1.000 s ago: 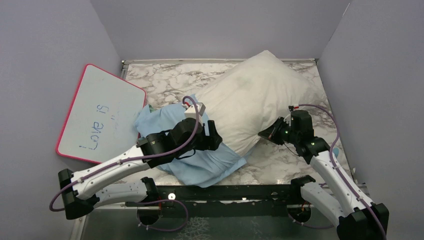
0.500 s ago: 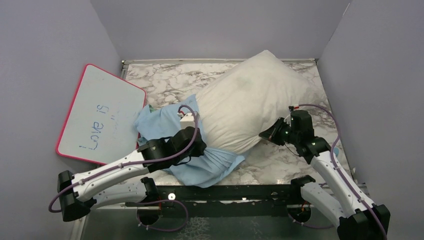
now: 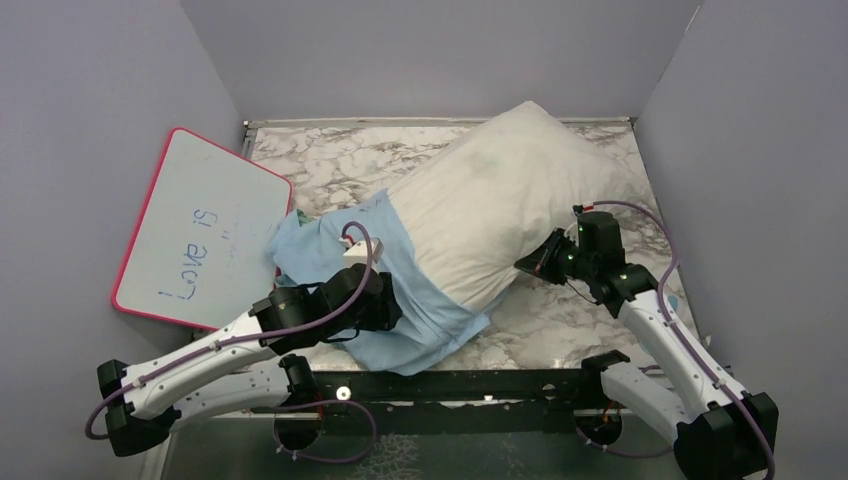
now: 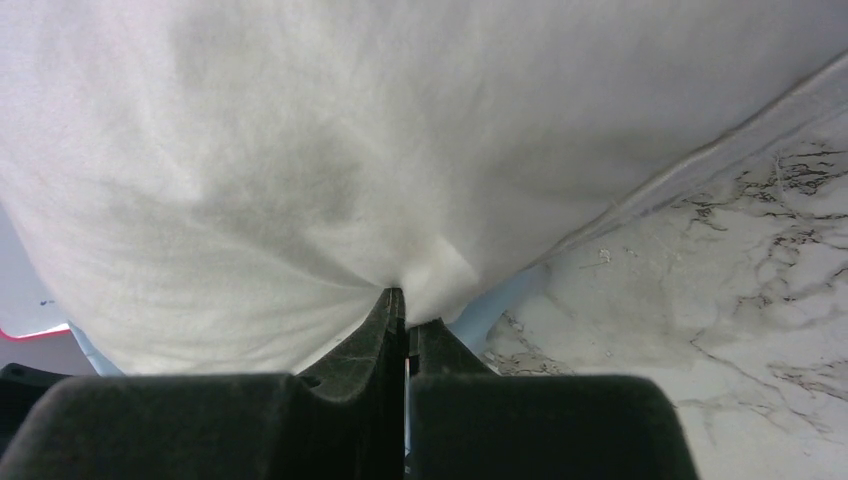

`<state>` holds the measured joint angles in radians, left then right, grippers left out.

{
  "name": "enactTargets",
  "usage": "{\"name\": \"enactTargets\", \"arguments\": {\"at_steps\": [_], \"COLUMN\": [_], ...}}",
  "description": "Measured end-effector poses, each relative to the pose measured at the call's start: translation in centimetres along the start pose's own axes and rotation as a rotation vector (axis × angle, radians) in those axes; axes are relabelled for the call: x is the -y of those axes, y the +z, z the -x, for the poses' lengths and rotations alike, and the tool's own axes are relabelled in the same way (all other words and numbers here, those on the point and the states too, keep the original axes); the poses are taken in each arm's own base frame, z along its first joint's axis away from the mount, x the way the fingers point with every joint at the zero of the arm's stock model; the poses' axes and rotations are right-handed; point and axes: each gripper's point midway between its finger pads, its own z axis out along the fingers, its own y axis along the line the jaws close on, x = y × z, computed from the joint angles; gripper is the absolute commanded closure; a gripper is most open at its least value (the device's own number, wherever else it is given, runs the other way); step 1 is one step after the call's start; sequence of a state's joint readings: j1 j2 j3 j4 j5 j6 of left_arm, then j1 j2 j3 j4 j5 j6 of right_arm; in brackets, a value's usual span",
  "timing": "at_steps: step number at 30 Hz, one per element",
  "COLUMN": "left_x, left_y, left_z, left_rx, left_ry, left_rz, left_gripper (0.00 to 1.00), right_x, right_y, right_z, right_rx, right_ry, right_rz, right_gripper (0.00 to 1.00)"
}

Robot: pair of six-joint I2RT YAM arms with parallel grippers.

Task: Remove the pillowcase from the pillow
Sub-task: Remove the pillow from the pillowcase.

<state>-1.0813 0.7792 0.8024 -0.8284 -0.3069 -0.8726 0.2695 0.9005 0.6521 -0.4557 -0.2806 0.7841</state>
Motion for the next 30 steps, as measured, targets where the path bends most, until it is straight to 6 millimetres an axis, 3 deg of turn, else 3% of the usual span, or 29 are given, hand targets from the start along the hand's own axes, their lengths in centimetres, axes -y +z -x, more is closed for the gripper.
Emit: {"name": "enactTargets", "arguments": {"at_steps": [3,9,14,18,22,23,25,28,30], "left_x": [1.1,5.8,9.0,9.6,11.7,12.8,14.6,16.6,16.6], "left_y": [0.1,1.3,0.3,-0.5,-1.1,-1.5,-1.0,0.8,3.0], "left_z": [-0.7,-1.6,-6.7,-9.1,-8.5,-7.3,-7.0,-6.3,-6.9], "left_rx": [-0.042,-0.124,-0.223,-0.211,-0.116,-0.074,-0.024,0.045,0.068], "left_ry": [0.017,0.070,0.236,0.332,0.415,0.410,0.492,0.607,0.717], "left_rz": [-0.055,-0.199,-0.289,-0.257,-0.199,-0.206,-0.177,-0.128,-0.072], "left_gripper": [0.37,0.36,0.37,0.37,0.35,0.32,0.24,0.20,0.20], "right_x": [-0.1,-0.2,0.1,0.3,0.5,0.5,0.5,0.4,0.4], "right_y": [-0.1,-0.2,-0.2,0.0,0.2,0.3,0.3,0.2,0.2], "right_z": [0.2,0.2,0.2,0.3,0.2,0.2,0.3,0.3,0.4], "right_rx": [0.008,0.015,0.018,0.018,0.011,0.010,0.010,0.012,0.012], "right_ry": [-0.002,-0.004,-0.014,-0.017,-0.017,-0.018,-0.021,-0.022,-0.021], "right_rz": [0.008,0.015,0.003,-0.005,-0.012,-0.012,-0.012,-0.011,-0.011], "right_gripper": [0.97,0.97,0.96,0.96,0.96,0.96,0.96,0.96,0.96]}}
